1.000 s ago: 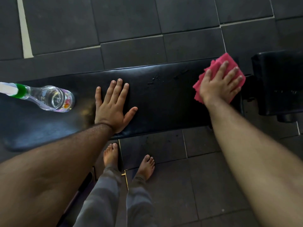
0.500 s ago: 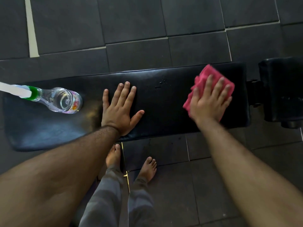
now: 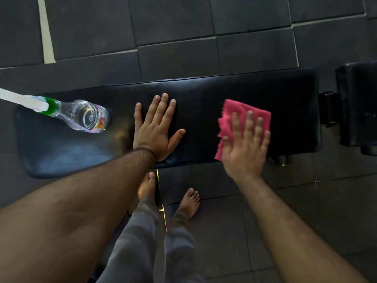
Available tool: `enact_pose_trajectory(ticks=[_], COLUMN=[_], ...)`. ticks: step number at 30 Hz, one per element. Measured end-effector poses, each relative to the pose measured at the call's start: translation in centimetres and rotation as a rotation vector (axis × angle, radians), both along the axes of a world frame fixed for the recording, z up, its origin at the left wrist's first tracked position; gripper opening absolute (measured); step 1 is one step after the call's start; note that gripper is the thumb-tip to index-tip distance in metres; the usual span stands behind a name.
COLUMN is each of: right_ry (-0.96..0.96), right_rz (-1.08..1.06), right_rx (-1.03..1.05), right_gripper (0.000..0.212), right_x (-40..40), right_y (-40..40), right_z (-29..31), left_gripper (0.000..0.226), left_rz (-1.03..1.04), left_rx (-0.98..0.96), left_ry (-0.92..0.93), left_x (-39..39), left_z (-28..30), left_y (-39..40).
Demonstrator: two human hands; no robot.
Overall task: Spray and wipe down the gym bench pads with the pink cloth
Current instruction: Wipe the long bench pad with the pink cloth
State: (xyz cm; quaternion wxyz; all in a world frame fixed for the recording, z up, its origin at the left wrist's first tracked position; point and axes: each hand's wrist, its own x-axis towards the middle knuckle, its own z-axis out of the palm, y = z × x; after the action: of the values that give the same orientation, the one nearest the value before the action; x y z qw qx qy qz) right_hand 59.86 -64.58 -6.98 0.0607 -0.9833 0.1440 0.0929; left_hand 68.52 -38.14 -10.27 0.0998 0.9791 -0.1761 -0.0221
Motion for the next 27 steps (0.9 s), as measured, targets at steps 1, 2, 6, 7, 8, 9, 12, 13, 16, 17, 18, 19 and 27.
enact_pose_trajectory(ticks=[1, 2, 6, 7, 8, 9, 12, 13, 16, 17, 18, 19, 27], right_ry=[0.006, 0.017, 0.045, 0.044, 0.048, 0.054, 0.082, 0.083, 0.029, 0.015, 0.005, 0.005, 0.048], right_rz=[-0.092, -0.192, -0.516, -0.535, -0.511, -0.446, -0.132, -0.013, 0.289, 0.326, 0.317, 0.271, -0.297], right_rx=[0.000, -0.002, 0.022, 0.026, 0.026, 0.022, 0.024, 0.032, 0.068, 0.077, 0.073, 0.056, 0.035], right_gripper=[0.069, 0.070, 0.073, 0.073, 0.072, 0.071, 0.067, 0.067, 0.066, 0.066, 0.066, 0.066, 0.072], right_x=[0.4, 1.6, 10.4, 12.5, 14.1, 15.2, 15.7, 14.7, 9.2, 7.1, 5.1, 3.5, 11.8], right_y=[-1.4, -2.7, -4.3, -3.5, -2.4, -0.9, 4.2, 5.5, 6.4, 5.4, 4.0, 2.2, -0.6], right_z=[0.3, 0.5, 0.9, 0.8, 0.8, 0.7, 0.7, 0.6, 0.5, 0.5, 0.6, 0.7, 0.9], left_gripper=[0.088, 0.089, 0.088, 0.088, 0.088, 0.089, 0.090, 0.091, 0.092, 0.093, 0.093, 0.093, 0.090], left_rz=[0.002, 0.005, 0.006, 0.006, 0.006, 0.005, 0.005, 0.006, 0.002, -0.002, -0.006, -0.007, -0.018], left_rx=[-0.001, -0.002, -0.001, -0.003, -0.004, -0.006, -0.003, 0.003, 0.006, 0.004, 0.004, 0.004, -0.002], left_ry=[0.001, 0.002, -0.003, -0.004, -0.006, -0.010, -0.016, -0.018, -0.004, 0.002, 0.003, 0.002, -0.002], left_x=[0.0, 0.0, 0.1, 0.1, 0.1, 0.1, 0.0, 0.0, 0.0, 0.0, 0.0, 0.0, 0.0], left_z=[0.0, -0.1, -0.2, -0.2, -0.2, -0.3, -0.3, -0.2, -0.1, 0.0, 0.0, 0.0, -0.1], left_y=[0.0, 0.0, 0.0, 0.0, 0.1, 0.1, 0.1, 0.1, 0.2, 0.2, 0.2, 0.1, 0.2])
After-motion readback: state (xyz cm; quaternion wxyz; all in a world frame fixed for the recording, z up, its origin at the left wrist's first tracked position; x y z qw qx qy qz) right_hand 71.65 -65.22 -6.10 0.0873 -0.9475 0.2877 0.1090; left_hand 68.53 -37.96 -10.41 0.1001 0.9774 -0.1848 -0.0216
